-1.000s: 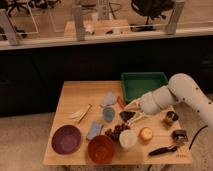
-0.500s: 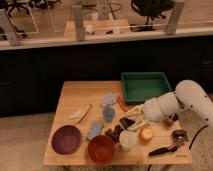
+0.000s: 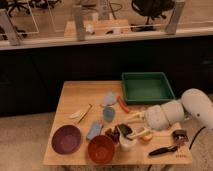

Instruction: Place eraser in paper cup

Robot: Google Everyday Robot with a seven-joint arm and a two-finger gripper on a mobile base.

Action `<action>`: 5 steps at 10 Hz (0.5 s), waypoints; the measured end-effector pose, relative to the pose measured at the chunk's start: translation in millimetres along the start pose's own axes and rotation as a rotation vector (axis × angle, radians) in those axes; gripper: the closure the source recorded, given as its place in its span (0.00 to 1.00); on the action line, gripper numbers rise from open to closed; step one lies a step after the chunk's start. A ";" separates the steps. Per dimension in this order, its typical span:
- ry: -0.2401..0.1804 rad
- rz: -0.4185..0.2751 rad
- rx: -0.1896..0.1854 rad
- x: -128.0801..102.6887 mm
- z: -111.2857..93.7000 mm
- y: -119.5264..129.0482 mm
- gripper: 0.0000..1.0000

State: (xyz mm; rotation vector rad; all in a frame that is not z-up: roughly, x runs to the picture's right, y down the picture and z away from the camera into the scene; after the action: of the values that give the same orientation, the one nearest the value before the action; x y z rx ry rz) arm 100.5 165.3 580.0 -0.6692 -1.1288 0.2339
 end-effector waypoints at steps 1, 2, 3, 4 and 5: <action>-0.023 0.003 -0.010 4.2 5.7 1.4 0.82; -0.038 0.006 -0.017 7.9 9.6 2.1 0.82; -0.049 0.010 -0.022 12.6 12.3 2.9 0.82; -0.059 0.012 -0.024 16.4 13.8 3.0 0.82; -0.066 0.016 -0.024 20.4 14.7 2.2 0.82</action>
State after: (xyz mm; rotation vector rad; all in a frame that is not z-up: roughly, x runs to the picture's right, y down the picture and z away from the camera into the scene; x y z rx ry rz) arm 96.4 182.7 597.9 -0.6962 -1.1908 0.2584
